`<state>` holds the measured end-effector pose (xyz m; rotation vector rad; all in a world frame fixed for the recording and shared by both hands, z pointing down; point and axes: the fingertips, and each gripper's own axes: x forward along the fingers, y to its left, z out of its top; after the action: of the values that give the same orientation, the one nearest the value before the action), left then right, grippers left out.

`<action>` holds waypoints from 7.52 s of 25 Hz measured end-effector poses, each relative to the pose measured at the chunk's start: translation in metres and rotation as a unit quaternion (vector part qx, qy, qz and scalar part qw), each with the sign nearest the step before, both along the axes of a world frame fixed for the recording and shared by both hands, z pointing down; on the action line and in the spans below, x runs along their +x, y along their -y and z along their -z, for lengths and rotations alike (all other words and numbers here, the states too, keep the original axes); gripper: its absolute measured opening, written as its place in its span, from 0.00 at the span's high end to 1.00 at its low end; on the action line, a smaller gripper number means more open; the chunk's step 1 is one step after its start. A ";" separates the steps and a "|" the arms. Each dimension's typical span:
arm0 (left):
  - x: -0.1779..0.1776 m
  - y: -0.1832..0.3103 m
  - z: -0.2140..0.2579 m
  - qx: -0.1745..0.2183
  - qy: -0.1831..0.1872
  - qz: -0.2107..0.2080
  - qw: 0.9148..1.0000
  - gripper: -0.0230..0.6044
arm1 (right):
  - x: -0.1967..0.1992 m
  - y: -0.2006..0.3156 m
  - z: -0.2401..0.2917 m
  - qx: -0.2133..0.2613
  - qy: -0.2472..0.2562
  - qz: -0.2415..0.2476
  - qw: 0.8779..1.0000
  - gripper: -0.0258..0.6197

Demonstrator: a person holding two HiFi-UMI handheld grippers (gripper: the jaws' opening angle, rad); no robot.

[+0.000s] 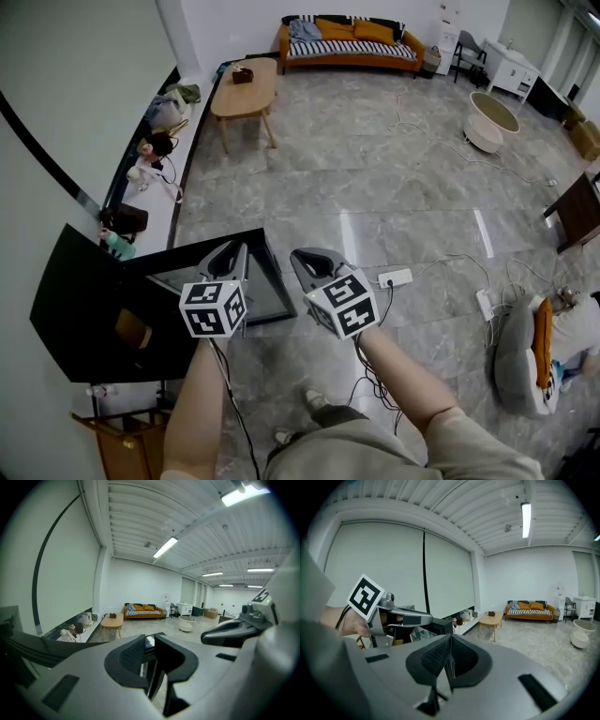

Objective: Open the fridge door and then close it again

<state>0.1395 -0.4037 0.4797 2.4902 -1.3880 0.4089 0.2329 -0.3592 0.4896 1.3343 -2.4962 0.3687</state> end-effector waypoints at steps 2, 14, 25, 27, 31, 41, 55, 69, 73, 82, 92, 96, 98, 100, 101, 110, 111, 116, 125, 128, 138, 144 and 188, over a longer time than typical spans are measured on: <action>0.001 -0.005 0.004 -0.001 -0.007 -0.002 1.000 0.87 | 0.001 -0.002 0.005 0.003 -0.001 0.003 1.000 0.96; -0.048 -0.046 0.063 0.035 -0.039 0.033 0.998 0.87 | -0.008 -0.023 0.043 0.033 0.004 0.025 0.999 0.96; -0.106 -0.110 0.068 0.038 -0.002 0.062 0.997 0.88 | -0.043 -0.057 0.053 0.032 0.010 0.071 0.997 0.96; -0.111 -0.124 0.068 0.037 -0.003 0.065 0.997 0.88 | -0.049 -0.064 0.053 0.031 0.010 0.080 0.996 0.96; -0.121 -0.148 0.061 0.032 -0.011 0.074 0.997 0.89 | -0.059 -0.076 0.052 0.034 0.006 0.097 0.995 0.96; -0.139 -0.164 0.053 0.027 -0.007 0.089 0.996 0.93 | -0.076 -0.080 0.072 0.069 0.030 0.137 0.988 0.95; -0.135 -0.145 0.059 0.038 -0.012 0.082 0.996 0.94 | -0.081 -0.010 0.085 0.114 -0.031 0.201 0.972 0.50; -0.134 -0.116 0.036 0.017 -0.013 0.083 0.996 0.94 | -0.080 0.043 0.023 0.036 0.008 0.241 0.970 0.45; -0.134 -0.113 0.030 0.012 -0.008 0.079 0.997 0.94 | -0.083 0.048 0.010 0.017 0.032 0.254 0.967 0.45; -0.140 -0.118 0.017 -0.004 -0.002 0.087 0.996 0.94 | -0.085 0.054 -0.030 0.000 0.025 0.288 0.957 0.46; -0.150 -0.125 0.003 -0.018 0.000 0.090 0.996 0.94 | -0.092 0.056 -0.040 -0.027 0.070 0.274 0.959 0.46; -0.155 -0.124 0.000 -0.021 0.003 0.089 0.996 0.95 | -0.094 0.060 -0.039 -0.022 0.068 0.265 0.962 0.50; -0.155 -0.126 0.001 -0.022 0.006 0.087 0.996 0.95 | -0.094 0.058 -0.039 -0.021 0.066 0.266 0.962 0.50; -0.154 -0.126 0.004 -0.022 0.009 0.086 0.996 0.95 | -0.093 0.056 -0.038 -0.020 0.063 0.268 0.961 0.51; -0.153 -0.125 0.005 -0.021 0.009 0.086 0.996 0.95 | -0.093 0.056 -0.038 -0.020 0.062 0.269 0.961 0.51; -0.151 -0.130 0.013 -0.012 0.000 0.082 0.997 0.95 | -0.090 0.045 -0.037 -0.028 0.060 0.261 0.963 0.53; -0.152 -0.131 0.013 -0.012 -0.001 0.082 0.997 0.95 | -0.090 0.042 -0.036 -0.029 0.060 0.260 0.963 0.53; -0.161 -0.138 0.012 -0.011 -0.005 0.086 0.996 0.95 | -0.093 0.027 -0.036 -0.031 0.054 0.262 0.963 0.53; -0.176 -0.167 0.018 -0.010 -0.005 0.087 0.996 0.95 | -0.100 -0.012 -0.037 -0.031 0.036 0.271 0.962 0.56; -0.183 -0.176 0.019 -0.012 -0.005 0.089 0.996 0.95 | -0.104 -0.025 -0.036 -0.030 0.028 0.271 0.962 0.58; -0.207 -0.222 0.022 -0.013 -0.001 0.099 0.995 0.95 | -0.122 -0.072 -0.035 -0.035 0.006 0.270 0.962 0.59; -0.226 -0.257 0.021 -0.017 0.000 0.112 0.994 0.95 | -0.137 -0.105 -0.034 -0.040 -0.001 0.279 0.959 0.60; -0.388 -0.422 0.013 -0.014 -0.034 0.239 0.970 0.95 | -0.310 -0.266 -0.023 -0.073 -0.036 0.304 0.949 0.61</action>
<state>-0.2484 0.0188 0.4667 2.0276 -1.8617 0.2335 -0.0773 -0.0933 0.5130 0.4656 -2.5939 0.3388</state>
